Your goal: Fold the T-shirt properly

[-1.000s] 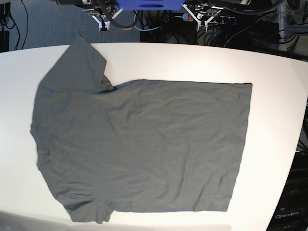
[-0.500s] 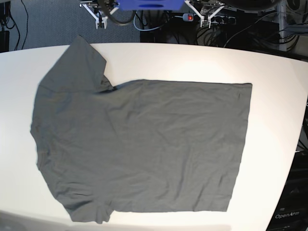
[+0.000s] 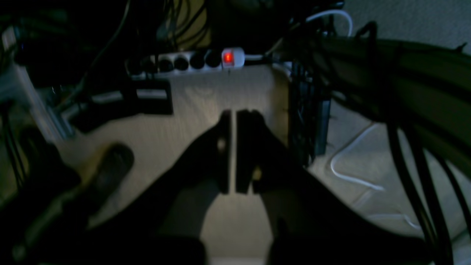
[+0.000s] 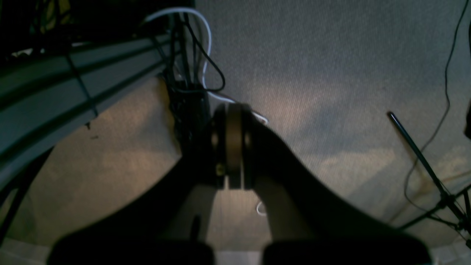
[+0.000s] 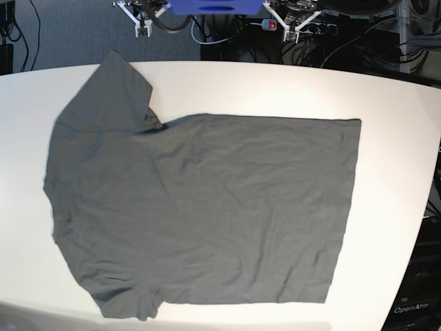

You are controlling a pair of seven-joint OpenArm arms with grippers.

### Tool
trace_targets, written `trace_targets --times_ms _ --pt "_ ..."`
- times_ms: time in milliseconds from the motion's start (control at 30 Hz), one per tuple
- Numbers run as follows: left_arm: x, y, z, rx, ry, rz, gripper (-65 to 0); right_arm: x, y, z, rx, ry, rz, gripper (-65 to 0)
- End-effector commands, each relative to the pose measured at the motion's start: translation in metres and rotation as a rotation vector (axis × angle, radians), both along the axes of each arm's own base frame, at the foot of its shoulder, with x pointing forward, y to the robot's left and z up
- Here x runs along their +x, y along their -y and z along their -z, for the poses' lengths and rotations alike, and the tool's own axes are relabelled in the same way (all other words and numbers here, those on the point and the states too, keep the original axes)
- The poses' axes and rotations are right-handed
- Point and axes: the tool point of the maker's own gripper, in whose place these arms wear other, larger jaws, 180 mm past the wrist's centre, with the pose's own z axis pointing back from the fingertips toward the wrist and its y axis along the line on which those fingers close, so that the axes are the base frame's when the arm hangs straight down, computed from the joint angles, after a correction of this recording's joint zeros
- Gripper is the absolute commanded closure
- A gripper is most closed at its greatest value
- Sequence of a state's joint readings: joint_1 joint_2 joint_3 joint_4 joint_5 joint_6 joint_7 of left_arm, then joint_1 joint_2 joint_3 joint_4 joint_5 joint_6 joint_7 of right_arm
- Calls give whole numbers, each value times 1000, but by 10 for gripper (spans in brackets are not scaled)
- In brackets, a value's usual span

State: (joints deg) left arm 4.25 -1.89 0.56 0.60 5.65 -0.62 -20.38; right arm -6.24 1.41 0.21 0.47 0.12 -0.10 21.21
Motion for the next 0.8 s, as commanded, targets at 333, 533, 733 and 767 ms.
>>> trace_targets --times_ms 333,533,733,767 --pt "-14 12 -18 -38 186 50 -16 -15 3 -6 -12 47 -2 0" --pt "-12 14 -26 -49 259 58 -16 -20 4 -12 -17 108 -4 0" --pt "-7 14 -34 -55 328 55 -16 -21 5 -22 -24 206 -9 0" --pt "-7 13 -34 -54 328 52 -16 -22 5 -24 -25 217 -9 0"
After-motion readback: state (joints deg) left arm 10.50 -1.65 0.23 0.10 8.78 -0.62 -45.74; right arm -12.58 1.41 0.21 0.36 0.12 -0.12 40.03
